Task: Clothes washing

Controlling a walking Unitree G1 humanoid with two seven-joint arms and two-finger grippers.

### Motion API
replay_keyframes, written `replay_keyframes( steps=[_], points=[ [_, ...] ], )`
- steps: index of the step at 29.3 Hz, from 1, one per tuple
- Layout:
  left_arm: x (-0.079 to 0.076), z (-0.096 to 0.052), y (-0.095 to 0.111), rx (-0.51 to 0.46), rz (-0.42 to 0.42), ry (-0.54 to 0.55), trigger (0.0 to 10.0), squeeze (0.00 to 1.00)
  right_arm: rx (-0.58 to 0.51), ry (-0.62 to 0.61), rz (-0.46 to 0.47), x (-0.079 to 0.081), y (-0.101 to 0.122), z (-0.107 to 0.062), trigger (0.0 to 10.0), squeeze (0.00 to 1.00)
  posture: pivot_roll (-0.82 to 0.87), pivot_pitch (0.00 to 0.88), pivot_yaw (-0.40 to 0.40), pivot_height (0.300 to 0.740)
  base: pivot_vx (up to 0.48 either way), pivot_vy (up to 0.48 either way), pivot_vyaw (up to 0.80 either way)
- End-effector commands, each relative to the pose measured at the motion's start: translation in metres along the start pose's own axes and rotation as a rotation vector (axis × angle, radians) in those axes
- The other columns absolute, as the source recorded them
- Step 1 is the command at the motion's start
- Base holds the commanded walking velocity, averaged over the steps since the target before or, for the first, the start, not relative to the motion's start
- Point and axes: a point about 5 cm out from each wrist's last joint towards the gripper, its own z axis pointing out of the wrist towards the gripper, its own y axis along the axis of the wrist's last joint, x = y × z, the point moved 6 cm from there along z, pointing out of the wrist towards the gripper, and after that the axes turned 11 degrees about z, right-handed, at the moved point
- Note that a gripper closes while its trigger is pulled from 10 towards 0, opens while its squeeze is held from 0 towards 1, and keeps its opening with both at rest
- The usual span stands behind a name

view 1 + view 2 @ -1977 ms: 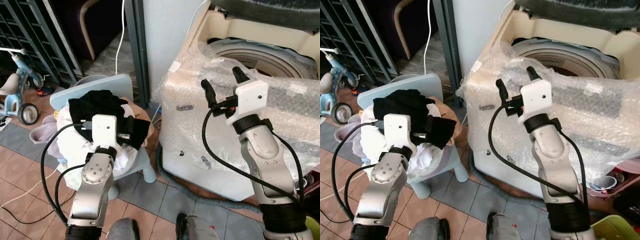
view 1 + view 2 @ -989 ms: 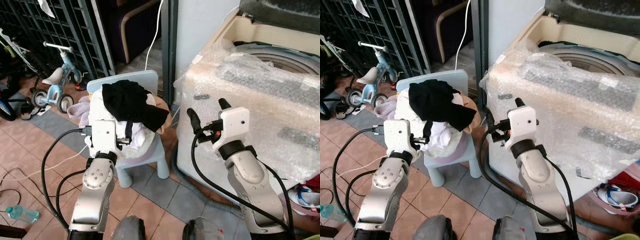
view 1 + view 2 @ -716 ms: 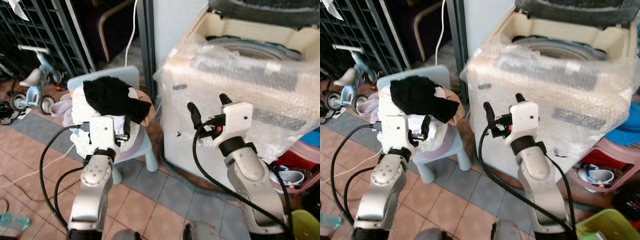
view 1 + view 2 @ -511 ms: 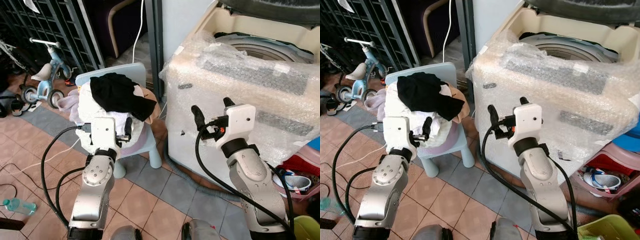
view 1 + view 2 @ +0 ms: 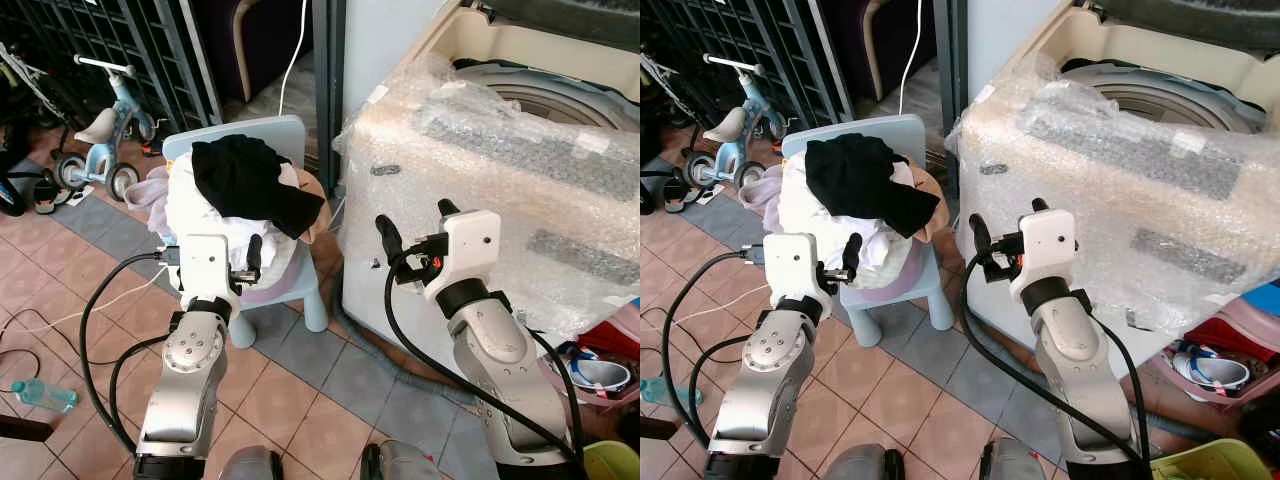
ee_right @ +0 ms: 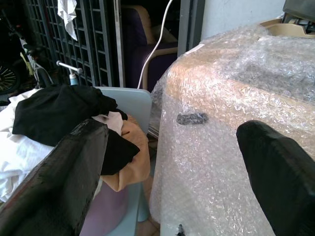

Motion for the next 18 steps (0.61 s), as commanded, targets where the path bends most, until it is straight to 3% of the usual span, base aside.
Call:
replay_keyframes(
  steps=[1,18],
  points=[
    [0.0032,0.0000,-0.0011,0.008,0.007,0.011,10.0,0.00,-0.009,0.003,-0.001,0.0026,0.0029,0.0007,10.0,0.00,-0.04,0.089,0.052,0.740,0.000,0.000,0.00],
    [0.0032,0.0000,-0.0011,0.008,0.007,0.011,10.0,0.00,-0.009,0.003,-0.001,0.0026,0.0029,0.0007,10.0,0.00,-0.04,0.089,0.052,0.740,0.000,0.000,0.00]
  ],
)
